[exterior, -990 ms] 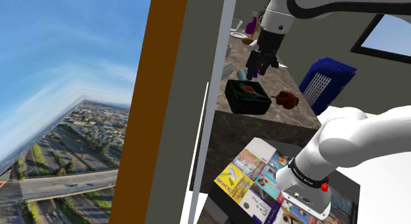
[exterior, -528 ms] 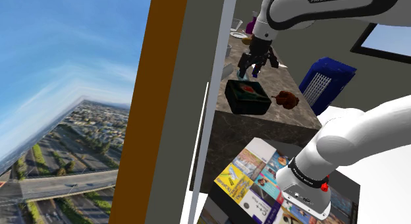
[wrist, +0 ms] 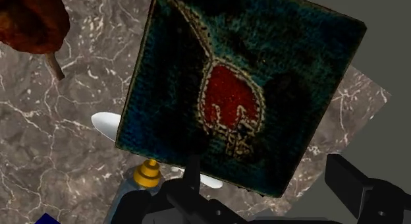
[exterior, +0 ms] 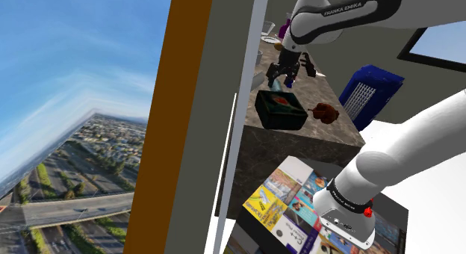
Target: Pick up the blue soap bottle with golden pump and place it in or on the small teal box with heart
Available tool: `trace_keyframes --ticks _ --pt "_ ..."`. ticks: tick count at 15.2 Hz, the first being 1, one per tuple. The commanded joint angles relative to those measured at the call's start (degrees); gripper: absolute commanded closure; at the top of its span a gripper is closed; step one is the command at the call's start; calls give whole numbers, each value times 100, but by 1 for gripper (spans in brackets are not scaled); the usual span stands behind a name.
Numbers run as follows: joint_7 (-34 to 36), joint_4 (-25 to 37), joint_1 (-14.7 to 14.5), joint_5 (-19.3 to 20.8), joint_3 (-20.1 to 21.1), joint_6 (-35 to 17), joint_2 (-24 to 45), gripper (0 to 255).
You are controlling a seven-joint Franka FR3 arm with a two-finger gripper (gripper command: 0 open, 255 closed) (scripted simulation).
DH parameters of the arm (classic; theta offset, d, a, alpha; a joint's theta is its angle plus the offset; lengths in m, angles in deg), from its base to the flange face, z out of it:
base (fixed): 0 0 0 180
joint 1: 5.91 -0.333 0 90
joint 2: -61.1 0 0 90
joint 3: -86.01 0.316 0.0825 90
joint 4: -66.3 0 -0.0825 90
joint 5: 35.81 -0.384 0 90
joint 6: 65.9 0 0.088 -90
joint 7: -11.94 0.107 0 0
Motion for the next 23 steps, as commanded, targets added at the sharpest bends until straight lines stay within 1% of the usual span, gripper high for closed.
trace_keyframes --ticks 1,7,14,22,23 --pt "-3 180 96 22 -110 -230 355 0" --pt "-38 709 361 -19 -430 -827 1343 0" --pt "-151 1516 689 -281 -752 -1325 2505 0" --pt "-263 1427 737 -450 -728 -1847 2949 0" --pt "-262 1426 738 -450 -728 -1847 2948 0"
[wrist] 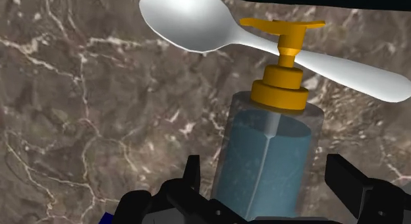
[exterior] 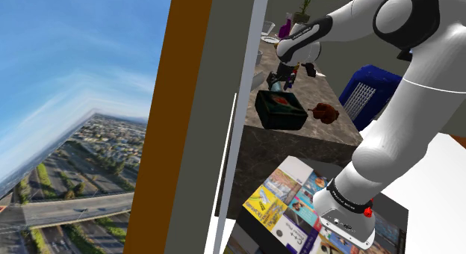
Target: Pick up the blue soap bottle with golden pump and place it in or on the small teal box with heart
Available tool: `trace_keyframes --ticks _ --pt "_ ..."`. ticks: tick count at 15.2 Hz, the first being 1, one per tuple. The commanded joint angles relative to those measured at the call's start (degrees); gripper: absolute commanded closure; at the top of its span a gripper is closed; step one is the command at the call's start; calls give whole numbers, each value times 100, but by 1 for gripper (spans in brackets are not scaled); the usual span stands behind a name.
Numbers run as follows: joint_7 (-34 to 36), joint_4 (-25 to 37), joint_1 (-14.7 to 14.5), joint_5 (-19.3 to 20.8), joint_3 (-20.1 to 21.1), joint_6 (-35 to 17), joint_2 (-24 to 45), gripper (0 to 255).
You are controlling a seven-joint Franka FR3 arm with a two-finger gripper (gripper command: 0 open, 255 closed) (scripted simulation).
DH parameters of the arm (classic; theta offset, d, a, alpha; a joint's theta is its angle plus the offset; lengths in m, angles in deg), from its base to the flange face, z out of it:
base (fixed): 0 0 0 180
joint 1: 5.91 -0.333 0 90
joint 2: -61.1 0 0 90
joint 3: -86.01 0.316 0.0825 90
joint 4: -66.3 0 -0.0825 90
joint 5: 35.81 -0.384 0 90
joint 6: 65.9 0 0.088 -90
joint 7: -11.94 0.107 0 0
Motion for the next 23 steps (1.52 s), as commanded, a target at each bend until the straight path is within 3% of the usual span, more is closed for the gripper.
trace_keyframes --ticks 1,7,8,17,23 --pt "-10 -29 4 -13 3 -60 29 0" --pt "-11 -28 4 -13 3 -59 29 0" --pt "-11 -28 4 -13 3 -59 29 255" --pt "-11 -28 4 -13 3 -60 29 255" --pt "63 126 -20 97 -25 360 -246 255"
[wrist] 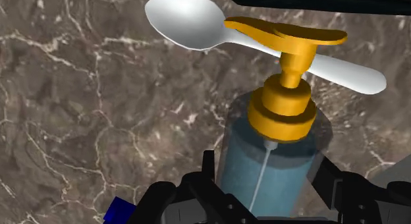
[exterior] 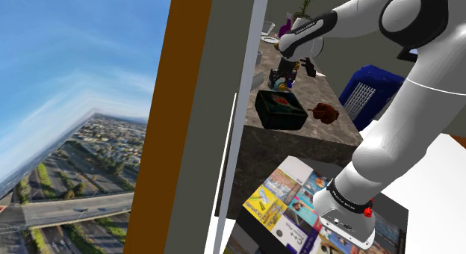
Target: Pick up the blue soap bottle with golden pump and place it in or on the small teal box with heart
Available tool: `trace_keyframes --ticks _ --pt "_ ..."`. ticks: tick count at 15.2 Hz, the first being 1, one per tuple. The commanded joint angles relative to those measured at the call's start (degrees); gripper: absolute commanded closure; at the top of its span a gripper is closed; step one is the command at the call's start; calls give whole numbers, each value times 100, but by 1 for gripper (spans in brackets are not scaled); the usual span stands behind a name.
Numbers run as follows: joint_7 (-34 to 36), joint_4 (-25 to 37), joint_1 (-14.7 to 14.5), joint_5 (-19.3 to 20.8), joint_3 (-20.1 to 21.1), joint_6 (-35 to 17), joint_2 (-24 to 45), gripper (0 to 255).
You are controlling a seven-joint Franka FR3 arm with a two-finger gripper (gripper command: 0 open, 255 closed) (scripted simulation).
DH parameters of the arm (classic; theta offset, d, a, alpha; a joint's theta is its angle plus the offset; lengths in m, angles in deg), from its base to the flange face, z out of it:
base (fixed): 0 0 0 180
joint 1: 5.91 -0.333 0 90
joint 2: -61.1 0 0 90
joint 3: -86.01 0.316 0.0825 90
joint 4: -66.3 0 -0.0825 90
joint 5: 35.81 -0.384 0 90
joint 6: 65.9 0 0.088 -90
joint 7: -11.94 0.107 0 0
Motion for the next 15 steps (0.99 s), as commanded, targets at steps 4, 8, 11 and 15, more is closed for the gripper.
trace_keyframes --ticks 4,8,11,15 --pt "51 160 -14 78 -14 357 -203 255" --pt "86 307 -23 131 -20 645 -348 255" --pt "108 431 -28 164 -23 863 -445 255" --pt "132 614 -33 201 -24 1155 -559 255"
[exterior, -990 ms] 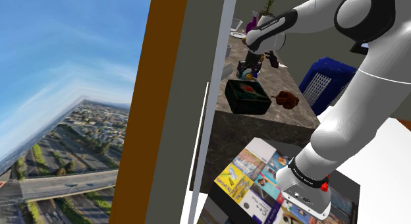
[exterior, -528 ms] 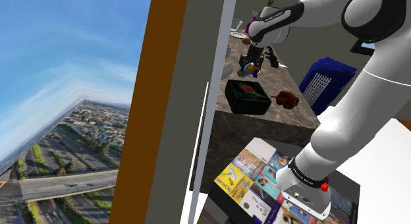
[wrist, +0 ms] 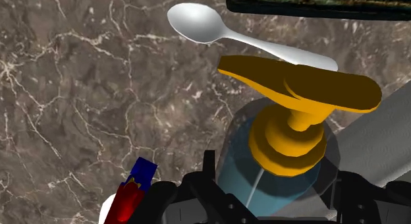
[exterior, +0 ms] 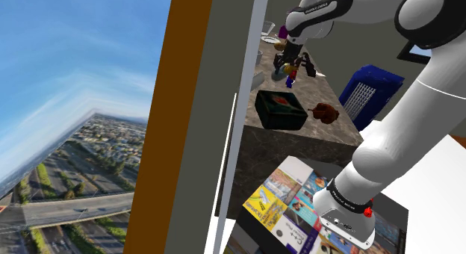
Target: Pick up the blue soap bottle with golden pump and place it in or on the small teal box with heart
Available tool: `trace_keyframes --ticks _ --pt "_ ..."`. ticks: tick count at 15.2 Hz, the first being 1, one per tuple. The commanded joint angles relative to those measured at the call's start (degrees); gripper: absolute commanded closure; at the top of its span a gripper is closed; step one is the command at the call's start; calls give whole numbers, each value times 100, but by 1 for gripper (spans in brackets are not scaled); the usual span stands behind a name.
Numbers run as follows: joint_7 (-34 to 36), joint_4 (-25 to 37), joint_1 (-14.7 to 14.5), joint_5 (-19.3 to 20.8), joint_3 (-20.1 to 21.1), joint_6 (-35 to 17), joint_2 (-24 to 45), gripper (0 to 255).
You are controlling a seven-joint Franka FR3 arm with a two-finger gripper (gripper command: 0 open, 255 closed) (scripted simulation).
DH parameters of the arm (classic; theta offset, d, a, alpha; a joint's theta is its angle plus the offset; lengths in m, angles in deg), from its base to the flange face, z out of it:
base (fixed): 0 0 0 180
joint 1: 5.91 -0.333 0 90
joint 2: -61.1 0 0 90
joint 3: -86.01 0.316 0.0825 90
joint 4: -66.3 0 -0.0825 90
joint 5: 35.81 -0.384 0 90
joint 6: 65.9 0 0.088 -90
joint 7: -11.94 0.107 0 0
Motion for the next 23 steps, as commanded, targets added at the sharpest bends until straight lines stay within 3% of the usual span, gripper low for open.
trace_keyframes --ticks 1,12,23 --pt "20 72 -6 28 1 154 -84 255" --pt "57 655 -16 86 5 926 -279 255" --pt "1206 -1672 -322 557 621 850 -2534 255"
